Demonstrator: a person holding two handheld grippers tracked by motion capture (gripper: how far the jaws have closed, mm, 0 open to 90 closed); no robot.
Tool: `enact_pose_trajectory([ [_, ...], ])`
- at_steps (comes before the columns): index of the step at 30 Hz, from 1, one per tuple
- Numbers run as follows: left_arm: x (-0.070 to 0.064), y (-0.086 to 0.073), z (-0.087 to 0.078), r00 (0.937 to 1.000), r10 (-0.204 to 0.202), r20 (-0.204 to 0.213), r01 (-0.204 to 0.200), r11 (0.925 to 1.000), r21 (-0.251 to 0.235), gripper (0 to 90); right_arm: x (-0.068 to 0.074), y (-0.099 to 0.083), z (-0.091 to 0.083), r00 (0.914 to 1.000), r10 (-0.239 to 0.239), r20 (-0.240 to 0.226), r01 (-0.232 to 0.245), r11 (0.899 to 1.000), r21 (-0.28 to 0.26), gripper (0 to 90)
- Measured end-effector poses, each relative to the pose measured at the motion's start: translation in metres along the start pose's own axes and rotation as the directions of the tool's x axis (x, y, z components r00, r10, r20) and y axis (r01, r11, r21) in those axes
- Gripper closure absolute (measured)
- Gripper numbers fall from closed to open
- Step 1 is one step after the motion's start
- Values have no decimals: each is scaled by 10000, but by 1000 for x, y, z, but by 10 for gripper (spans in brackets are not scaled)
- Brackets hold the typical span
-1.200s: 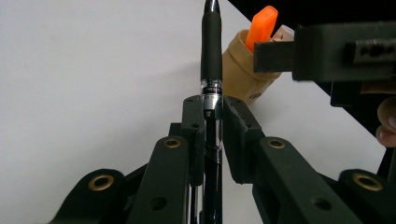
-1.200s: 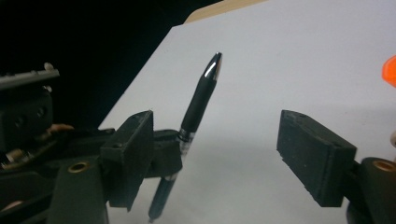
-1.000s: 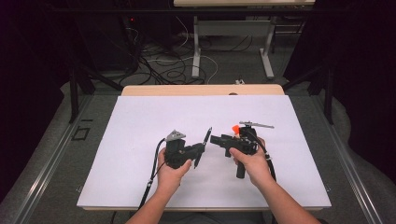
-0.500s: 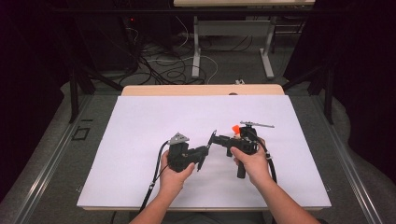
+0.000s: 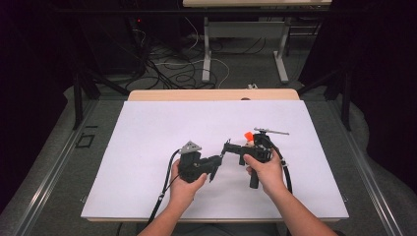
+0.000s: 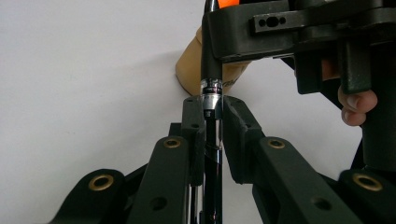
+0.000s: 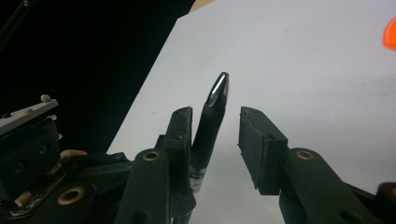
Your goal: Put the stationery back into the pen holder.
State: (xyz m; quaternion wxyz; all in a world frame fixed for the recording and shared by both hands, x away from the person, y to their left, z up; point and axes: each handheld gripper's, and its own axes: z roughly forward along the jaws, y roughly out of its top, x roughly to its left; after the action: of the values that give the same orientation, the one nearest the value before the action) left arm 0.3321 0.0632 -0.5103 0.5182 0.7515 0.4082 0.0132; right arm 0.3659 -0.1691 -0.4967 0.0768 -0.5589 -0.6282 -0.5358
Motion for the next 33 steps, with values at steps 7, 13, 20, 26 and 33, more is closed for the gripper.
enact_pose_trajectory([
  [7, -3, 0, 2, 9999, 66, 111, -66, 10000, -10, 795, -1, -1, 1, 9992, 327, -225, -327, 9995, -9, 695],
  [13, -3, 1, 2, 9998, 125, 171, -126, 9999, 49, 795, -2, -3, 3, 9985, 462, -302, -455, 9987, 233, 720],
  [20, -3, 1, 2, 9998, 123, 171, -124, 9999, 52, 795, -2, -3, 3, 9968, 679, -431, -665, 9973, 317, 758],
  [26, -4, 0, 3, 9998, 92, 160, -92, 10000, 28, 795, -4, -3, 2, 9949, 864, -522, -841, 9955, 441, 778],
  [33, -4, 0, 4, 9998, 134, 156, -135, 9999, 46, 795, -5, -2, 2, 9923, 1047, -660, -1013, 9935, 526, 788],
])
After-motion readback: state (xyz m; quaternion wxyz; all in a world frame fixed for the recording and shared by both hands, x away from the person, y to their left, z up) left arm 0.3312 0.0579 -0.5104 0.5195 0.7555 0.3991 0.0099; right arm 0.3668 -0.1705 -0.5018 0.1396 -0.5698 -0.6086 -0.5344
